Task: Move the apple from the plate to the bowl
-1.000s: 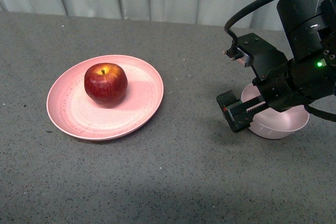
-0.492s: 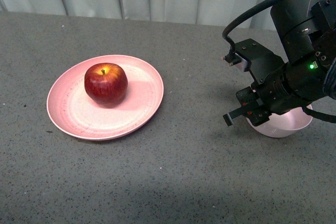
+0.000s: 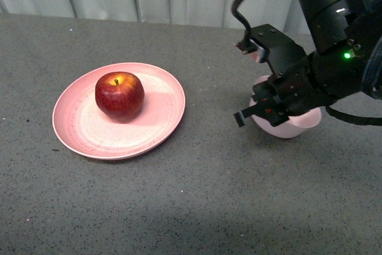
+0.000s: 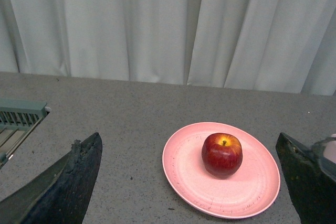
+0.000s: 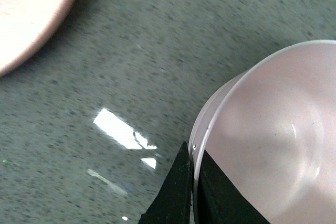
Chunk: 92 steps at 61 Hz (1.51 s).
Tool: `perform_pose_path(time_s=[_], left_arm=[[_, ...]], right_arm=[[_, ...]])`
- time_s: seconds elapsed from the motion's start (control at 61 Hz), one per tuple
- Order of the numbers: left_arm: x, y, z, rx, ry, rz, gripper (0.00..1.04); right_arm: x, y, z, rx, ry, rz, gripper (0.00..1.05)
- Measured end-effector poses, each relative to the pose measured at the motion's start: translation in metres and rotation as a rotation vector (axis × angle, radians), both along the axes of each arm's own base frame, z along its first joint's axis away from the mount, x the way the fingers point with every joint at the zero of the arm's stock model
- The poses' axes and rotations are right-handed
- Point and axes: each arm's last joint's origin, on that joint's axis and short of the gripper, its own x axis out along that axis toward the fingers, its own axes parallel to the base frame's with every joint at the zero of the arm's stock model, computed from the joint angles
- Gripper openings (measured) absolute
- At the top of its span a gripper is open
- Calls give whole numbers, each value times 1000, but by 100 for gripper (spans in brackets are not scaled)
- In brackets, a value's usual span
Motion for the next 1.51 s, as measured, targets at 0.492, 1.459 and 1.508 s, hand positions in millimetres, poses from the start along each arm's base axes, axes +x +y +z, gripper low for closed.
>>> perform_pose_path(time_s=[0.492, 1.459, 1.508], left_arm=[[0, 0, 0, 0, 0, 0, 98], [0, 0, 0, 0, 0, 2, 98], [0, 0, 0, 0, 0, -2, 98]], right_arm=[[8, 69, -9, 56, 39, 105, 1], [-73, -6, 64, 296, -596, -266, 87], [-84, -20, 62, 256, -753, -414, 78]])
